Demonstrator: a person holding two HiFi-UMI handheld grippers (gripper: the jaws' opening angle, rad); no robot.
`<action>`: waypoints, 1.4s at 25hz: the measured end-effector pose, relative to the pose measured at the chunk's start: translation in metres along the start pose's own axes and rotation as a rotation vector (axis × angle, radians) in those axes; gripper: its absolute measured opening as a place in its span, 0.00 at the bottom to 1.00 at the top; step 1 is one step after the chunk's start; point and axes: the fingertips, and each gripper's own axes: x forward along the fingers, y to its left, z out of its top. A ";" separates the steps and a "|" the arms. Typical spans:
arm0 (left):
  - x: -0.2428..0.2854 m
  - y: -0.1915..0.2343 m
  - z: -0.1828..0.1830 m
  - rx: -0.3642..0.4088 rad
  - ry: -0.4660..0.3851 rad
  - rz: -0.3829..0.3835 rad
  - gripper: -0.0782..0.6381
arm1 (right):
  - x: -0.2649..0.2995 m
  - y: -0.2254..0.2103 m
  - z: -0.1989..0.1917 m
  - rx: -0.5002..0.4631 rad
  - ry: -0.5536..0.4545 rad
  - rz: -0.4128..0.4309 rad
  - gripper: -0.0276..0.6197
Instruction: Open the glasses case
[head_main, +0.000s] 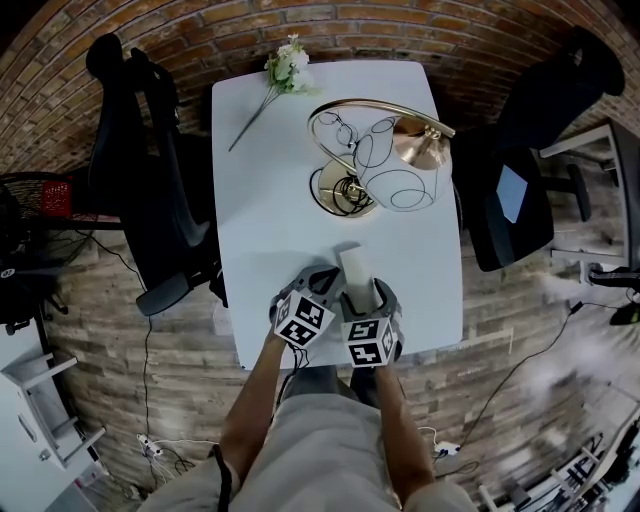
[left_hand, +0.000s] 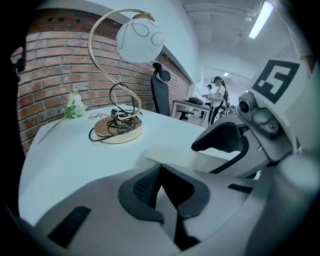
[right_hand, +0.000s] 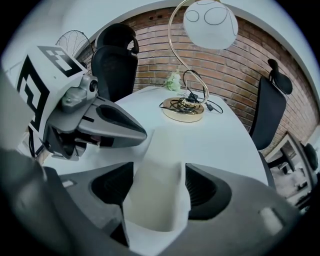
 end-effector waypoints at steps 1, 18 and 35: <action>0.001 0.000 0.000 0.000 0.002 -0.001 0.11 | 0.000 0.000 0.000 0.000 0.002 0.003 0.52; 0.010 -0.010 -0.003 0.006 0.015 -0.017 0.11 | 0.001 0.000 -0.003 0.067 -0.008 0.048 0.52; 0.012 -0.011 -0.003 0.013 0.026 -0.018 0.11 | -0.007 -0.003 0.002 0.046 -0.004 0.053 0.52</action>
